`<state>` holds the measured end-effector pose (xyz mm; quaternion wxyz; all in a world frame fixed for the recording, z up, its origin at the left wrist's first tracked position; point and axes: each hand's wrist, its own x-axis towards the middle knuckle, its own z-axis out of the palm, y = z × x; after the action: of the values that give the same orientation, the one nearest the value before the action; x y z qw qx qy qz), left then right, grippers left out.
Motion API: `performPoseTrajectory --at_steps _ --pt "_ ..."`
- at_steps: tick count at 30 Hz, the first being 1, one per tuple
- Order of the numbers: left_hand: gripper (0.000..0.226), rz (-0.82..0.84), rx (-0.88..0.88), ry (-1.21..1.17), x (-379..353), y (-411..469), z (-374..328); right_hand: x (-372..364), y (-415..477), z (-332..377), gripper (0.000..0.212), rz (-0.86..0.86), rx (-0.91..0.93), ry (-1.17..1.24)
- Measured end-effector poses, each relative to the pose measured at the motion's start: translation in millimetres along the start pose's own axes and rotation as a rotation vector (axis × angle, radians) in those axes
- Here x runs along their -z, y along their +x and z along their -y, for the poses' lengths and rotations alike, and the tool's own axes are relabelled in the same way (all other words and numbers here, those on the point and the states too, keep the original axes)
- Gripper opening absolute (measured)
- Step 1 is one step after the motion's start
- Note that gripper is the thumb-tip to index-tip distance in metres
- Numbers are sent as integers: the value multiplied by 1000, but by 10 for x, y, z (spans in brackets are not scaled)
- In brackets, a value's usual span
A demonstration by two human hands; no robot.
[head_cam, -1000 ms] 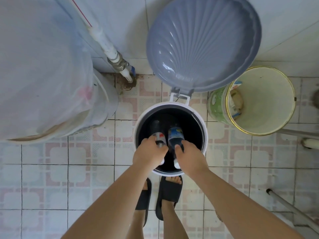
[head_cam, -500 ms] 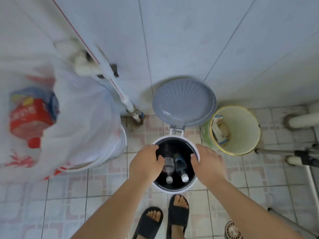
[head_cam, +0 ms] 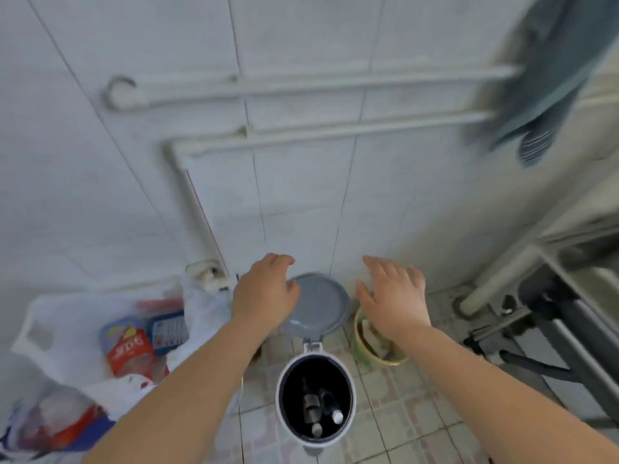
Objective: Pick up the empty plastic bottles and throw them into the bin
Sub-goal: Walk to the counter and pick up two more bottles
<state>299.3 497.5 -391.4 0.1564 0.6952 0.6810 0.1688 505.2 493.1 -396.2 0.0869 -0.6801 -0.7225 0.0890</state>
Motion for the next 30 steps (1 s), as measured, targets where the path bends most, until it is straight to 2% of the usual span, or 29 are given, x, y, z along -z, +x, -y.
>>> performPoseTrajectory --at_steps 7,14,21,30 --pt "41 -148 -273 -54 1080 -181 -1341 1558 -660 -232 52 -290 -97 -33" --pt "41 -170 -566 -98 1505 -880 -2800 2782 -1844 -936 54 -520 -258 -108" --pt "38 -181 -808 -185 1244 -2018 -4420 3526 -3727 -1896 54 -664 -485 -153" --pt "40 78 -1210 -327 377 -4353 -6277 3884 -6823 -2846 53 -769 -990 -309"
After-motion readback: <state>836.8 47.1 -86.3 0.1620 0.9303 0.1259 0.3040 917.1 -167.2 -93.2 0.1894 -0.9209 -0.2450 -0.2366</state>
